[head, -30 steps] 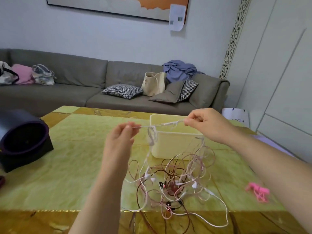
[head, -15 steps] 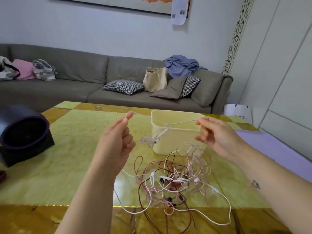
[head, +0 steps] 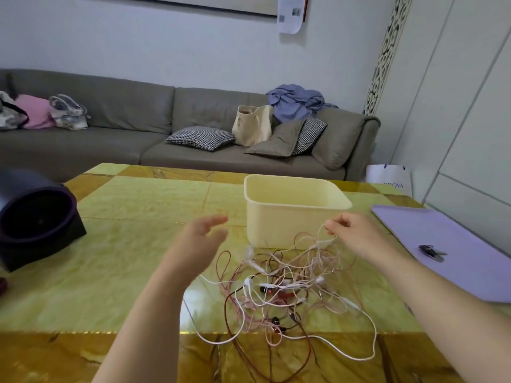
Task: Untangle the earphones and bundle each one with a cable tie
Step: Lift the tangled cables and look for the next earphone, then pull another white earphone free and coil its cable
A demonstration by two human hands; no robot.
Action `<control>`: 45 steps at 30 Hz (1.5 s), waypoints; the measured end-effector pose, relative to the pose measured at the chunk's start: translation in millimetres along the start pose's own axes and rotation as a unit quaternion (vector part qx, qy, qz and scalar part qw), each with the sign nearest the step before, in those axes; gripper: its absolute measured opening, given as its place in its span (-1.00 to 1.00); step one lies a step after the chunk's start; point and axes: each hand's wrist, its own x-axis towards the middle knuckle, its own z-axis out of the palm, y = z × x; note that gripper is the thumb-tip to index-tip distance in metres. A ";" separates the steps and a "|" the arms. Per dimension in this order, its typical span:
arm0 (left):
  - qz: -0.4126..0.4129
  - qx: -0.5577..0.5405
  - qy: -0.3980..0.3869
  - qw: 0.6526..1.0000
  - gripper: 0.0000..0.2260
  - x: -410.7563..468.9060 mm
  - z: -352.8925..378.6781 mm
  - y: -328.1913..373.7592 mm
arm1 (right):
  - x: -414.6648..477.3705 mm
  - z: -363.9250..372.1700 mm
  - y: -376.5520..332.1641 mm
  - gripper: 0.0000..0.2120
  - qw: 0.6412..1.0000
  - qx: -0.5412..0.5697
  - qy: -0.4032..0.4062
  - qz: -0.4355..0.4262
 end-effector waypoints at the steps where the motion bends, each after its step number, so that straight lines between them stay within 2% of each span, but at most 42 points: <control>1: 0.006 0.094 -0.004 0.996 -0.75 -1.4 4.2 -1.1 | -0.8 3.8 1.9 -0.84 1.000 -0.016 0.001 0.005; 2: 0.013 0.151 -0.012 0.988 -0.77 -3.0 9.2 -1.2 | -1.3 7.6 3.9 -0.85 1.000 -0.029 0.000 0.010; 4: 0.017 0.188 -0.069 0.980 -0.81 -6.7 22.3 -0.8 | -3.0 15.1 8.3 -0.89 0.999 -0.038 -0.001 0.014; 5: 0.019 0.205 -0.106 0.973 -0.80 -8.1 29.5 -2.5 | -6.1 18.6 8.4 -0.85 0.999 -0.040 0.014 0.006; 6: 0.016 0.229 -0.140 0.963 -0.78 -8.4 36.8 -6.7 | -10.2 21.4 5.6 -0.80 0.998 -0.044 0.041 -0.021; 8: -0.004 0.282 -0.186 0.941 -0.70 -7.8 49.8 -19.9 | -22.7 26.1 -6.6 -0.83 0.987 -0.051 0.072 -0.133; 9: -0.014 0.307 -0.198 0.931 -0.67 -7.4 55.2 -27.1 | -31.3 29.9 -14.7 -0.84 0.977 -0.066 0.041 -0.200; 11: -0.023 0.339 -0.197 0.920 -0.64 -4.8 62.9 -37.5 | -45.3 45.5 -26.3 -0.82 0.950 -0.110 -0.094 -0.277; 12: -0.024 0.343 -0.188 0.920 -0.65 -3.9 65.2 -39.1 | -48.9 56.2 -27.6 -0.81 0.937 -0.139 -0.163 -0.277; 14: -0.018 0.345 -0.166 0.924 -0.73 -1.9 66.7 -39.0 | -46.4 74.9 -22.5 -0.87 0.922 -0.210 -0.232 -0.229; 15: -0.011 0.341 -0.153 0.928 -0.78 -1.3 65.4 -37.8 | -43.5 80.2 -19.0 -0.89 0.921 -0.238 -0.240 -0.194; 18: 0.010 0.323 -0.118 0.939 -0.77 1.2 54.5 -32.2 | -34.3 84.0 -11.3 -0.77 0.924 -0.273 -0.232 -0.135; 20: 0.023 0.310 -0.140 0.940 -0.76 1.5 45.7 -29.4 | -30.9 84.4 -10.7 -0.80 0.917 -0.288 -0.240 -0.136; 22: 0.020 0.303 -0.216 0.928 -0.71 -1.7 42.7 -28.0 | -29.8 81.6 -15.4 -0.83 0.920 -0.278 -0.236 -0.147; 24: 0.002 0.302 -0.262 0.917 -0.66 -7.0 44.5 -27.1 | -28.8 73.1 -24.8 -0.82 0.943 -0.210 -0.221 -0.133; 26: 0.005 0.294 -0.235 0.926 -0.76 -6.9 45.3 -19.7 | -26.4 58.2 -39.3 -0.83 0.965 -0.145 -0.179 -0.124; 28: 0.031 0.256 -0.162 0.952 -0.81 -1.9 41.7 -9.0 | -19.7 37.7 -54.0 -0.88 0.977 -0.133 -0.105 -0.132; 31: 0.054 0.112 -0.074 0.990 -0.81 1.7 31.1 13.4 | -3.4 -0.7 -73.9 -0.81 0.986 -0.097 -0.041 -0.127; 34: 0.057 -0.026 -0.024 0.998 -0.83 -1.8 20.3 37.6 | 5.7 -30.7 -85.8 -0.82 0.989 -0.072 -0.015 -0.129; 38: 0.033 -0.091 -0.063 0.993 -0.70 -3.9 7.0 62.9 | 6.6 -50.2 -98.9 -0.83 0.983 -0.089 0.057 -0.151; 42: 0.062 -0.120 -0.074 0.988 -0.59 -0.6 -6.7 105.3 | 7.6 -74.9 -120.4 -0.85 0.974 0.051 0.059 -0.211; 45: 0.064 -0.080 -0.120 0.988 -0.71 7.6 -17.0 142.0 | 9.3 -94.6 -139.2 -0.89 0.969 0.038 0.028 -0.242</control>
